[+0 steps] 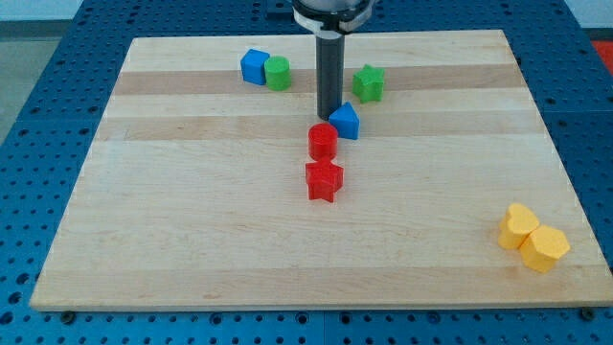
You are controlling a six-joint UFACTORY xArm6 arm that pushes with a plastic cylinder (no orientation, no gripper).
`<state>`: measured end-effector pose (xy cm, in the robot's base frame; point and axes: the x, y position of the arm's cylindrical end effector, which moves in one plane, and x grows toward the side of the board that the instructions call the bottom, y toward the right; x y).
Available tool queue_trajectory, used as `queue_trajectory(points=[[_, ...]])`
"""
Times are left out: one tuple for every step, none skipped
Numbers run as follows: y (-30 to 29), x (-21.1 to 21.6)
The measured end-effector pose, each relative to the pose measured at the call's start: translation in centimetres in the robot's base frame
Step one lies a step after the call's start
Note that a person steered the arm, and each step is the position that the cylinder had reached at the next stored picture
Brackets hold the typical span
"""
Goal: Point at the blue cube
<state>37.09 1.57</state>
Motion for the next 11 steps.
queue_trajectory(points=[[0.1, 0.1], [-2.2, -1.2], [-7.0, -1.2], [-12.3, -1.3], [-16.1, -3.4], [-17.6, -7.4], [-17.7, -11.9], [-16.0, -14.9], [-12.5, -15.3], [-11.3, -15.3], [-11.3, -13.8]])
